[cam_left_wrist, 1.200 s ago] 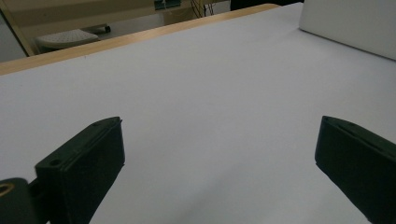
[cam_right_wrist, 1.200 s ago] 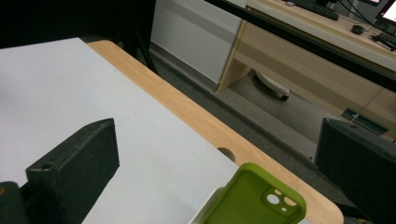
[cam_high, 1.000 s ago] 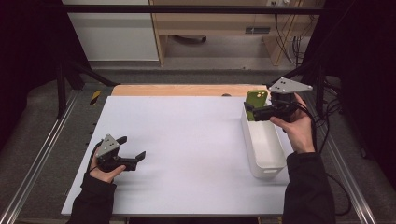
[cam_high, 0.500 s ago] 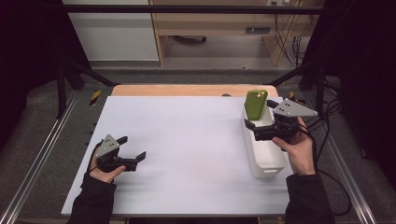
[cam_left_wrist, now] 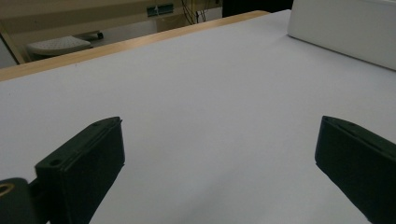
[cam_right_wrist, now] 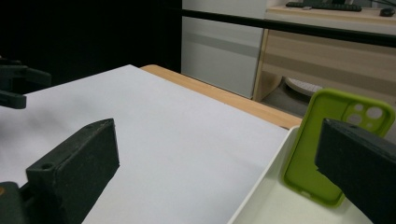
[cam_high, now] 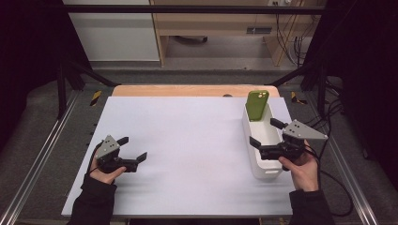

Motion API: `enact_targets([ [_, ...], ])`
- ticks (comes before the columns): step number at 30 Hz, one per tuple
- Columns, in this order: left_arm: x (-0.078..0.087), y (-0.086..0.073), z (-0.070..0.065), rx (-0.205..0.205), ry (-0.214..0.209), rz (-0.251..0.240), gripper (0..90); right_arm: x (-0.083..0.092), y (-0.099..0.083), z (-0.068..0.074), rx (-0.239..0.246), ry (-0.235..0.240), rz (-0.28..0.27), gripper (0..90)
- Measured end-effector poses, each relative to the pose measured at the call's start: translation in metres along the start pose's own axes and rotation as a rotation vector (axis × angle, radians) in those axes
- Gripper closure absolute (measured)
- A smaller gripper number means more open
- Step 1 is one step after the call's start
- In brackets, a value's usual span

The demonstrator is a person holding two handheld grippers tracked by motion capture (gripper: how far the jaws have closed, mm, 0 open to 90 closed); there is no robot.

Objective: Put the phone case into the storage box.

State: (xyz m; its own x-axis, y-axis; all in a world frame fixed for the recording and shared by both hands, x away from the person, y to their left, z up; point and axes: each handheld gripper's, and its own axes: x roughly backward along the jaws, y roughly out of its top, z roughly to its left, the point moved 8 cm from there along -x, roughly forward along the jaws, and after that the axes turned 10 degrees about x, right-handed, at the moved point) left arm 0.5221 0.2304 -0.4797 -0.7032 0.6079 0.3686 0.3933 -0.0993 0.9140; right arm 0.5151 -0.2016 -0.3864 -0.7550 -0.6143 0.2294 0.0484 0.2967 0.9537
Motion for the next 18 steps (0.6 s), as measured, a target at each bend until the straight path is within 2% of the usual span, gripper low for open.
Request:
enact_targets([
  [9, 0.000, 0.001, -0.002, -0.006, -0.015, -0.009, 1.2, 0.016, -0.025, 0.006, -0.041, 0.052, -0.018, 0.3],
  [12, 0.001, 0.001, -0.002, -0.006, -0.017, -0.011, 1.3, 0.021, -0.035, 0.006, -0.062, 0.061, -0.018, 0.3],
  [18, 0.001, 0.002, -0.004, -0.010, -0.021, -0.013, 1.2, 0.027, -0.044, 0.002, -0.065, 0.057, -0.026, 0.3],
])
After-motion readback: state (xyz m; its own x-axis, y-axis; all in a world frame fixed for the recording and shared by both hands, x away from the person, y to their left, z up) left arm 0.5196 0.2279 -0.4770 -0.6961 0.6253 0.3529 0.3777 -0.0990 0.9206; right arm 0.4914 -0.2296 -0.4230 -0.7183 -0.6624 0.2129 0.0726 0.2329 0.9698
